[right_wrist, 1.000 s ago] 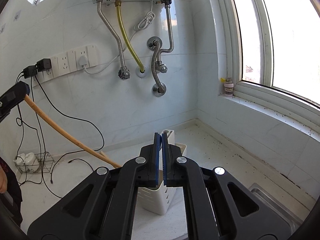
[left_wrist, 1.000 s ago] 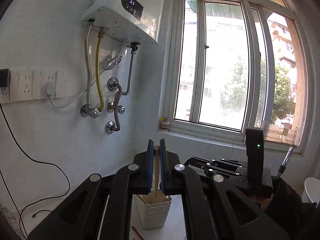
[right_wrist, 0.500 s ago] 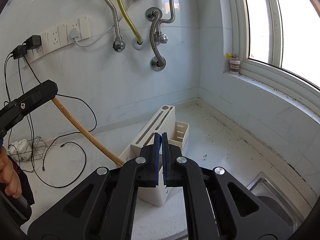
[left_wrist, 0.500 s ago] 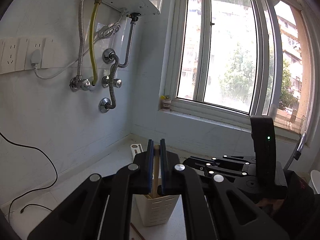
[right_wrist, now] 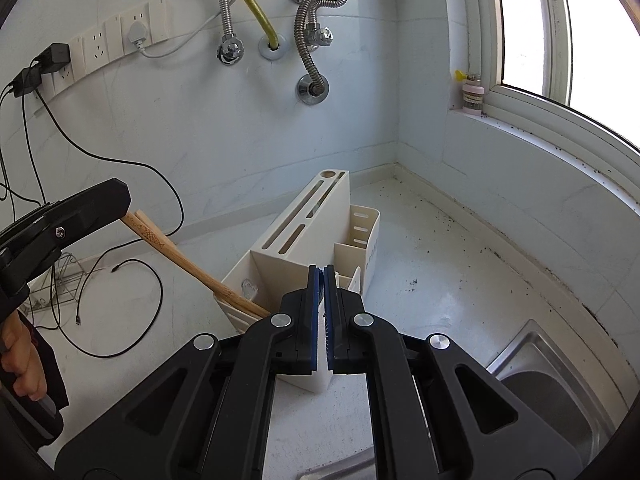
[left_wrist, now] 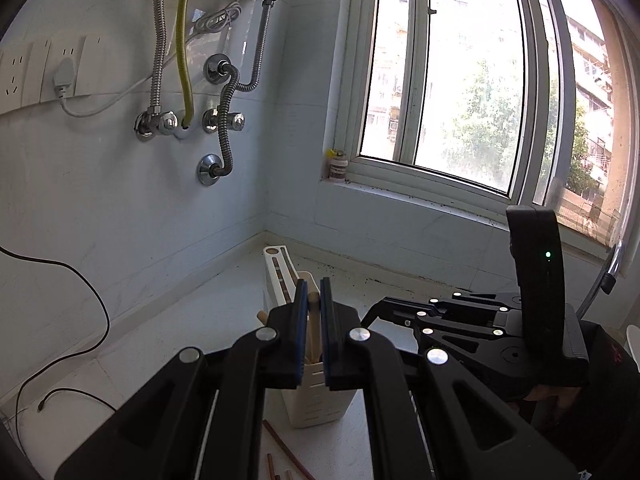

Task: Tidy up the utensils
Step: 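Lower the black spoon into the holder and open the right tool while the left tool releases the chopstick, then move both tools back down toward the remaining chopsticks on the counter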

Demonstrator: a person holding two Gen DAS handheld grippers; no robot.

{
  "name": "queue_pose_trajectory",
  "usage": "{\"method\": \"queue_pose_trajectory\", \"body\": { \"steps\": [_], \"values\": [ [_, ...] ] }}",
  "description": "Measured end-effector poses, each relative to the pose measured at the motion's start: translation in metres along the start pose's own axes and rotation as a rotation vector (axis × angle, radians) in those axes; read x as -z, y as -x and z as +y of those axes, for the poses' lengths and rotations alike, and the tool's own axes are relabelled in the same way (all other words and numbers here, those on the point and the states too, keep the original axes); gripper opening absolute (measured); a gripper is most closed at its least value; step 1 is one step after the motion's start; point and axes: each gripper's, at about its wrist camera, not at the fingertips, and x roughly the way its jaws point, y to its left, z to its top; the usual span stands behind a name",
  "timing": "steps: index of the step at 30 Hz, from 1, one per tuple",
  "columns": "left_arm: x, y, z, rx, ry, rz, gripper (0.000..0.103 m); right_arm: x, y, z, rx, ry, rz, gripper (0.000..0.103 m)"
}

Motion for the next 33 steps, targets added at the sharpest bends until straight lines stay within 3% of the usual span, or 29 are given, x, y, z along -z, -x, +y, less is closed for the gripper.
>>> {"method": "queue_pose_trajectory", "body": {
  "steps": [6,8,10,13,17,25,30,33],
  "values": [
    [0.001,0.000,-0.002,-0.013,-0.014,0.009,0.006,0.000,0.002,0.001,-0.005,0.003,0.005,0.003],
    [0.001,0.000,-0.002,-0.016,-0.015,0.014,0.006,0.000,0.004,0.001,-0.010,-0.005,0.001,0.013],
    [0.001,0.000,-0.003,-0.020,-0.021,0.022,0.008,0.000,0.007,0.001,-0.011,-0.006,-0.006,0.013],
    [0.000,0.002,-0.005,-0.020,-0.026,0.018,0.023,0.000,0.014,0.001,-0.015,-0.005,-0.020,0.013],
    [-0.002,0.004,-0.007,-0.018,-0.034,0.016,0.024,0.002,0.027,-0.001,-0.009,-0.011,-0.039,0.013],
    [-0.010,0.041,-0.013,0.014,-0.084,-0.068,0.043,0.018,0.061,-0.004,-0.031,-0.017,-0.072,0.013],
    [-0.011,0.072,-0.011,-0.004,-0.077,-0.102,0.055,0.041,0.073,0.002,-0.046,-0.006,-0.049,0.022],
    [-0.005,0.086,-0.009,-0.014,-0.071,-0.099,0.055,0.059,0.074,0.009,-0.060,-0.002,-0.019,0.024]
  ]
}}
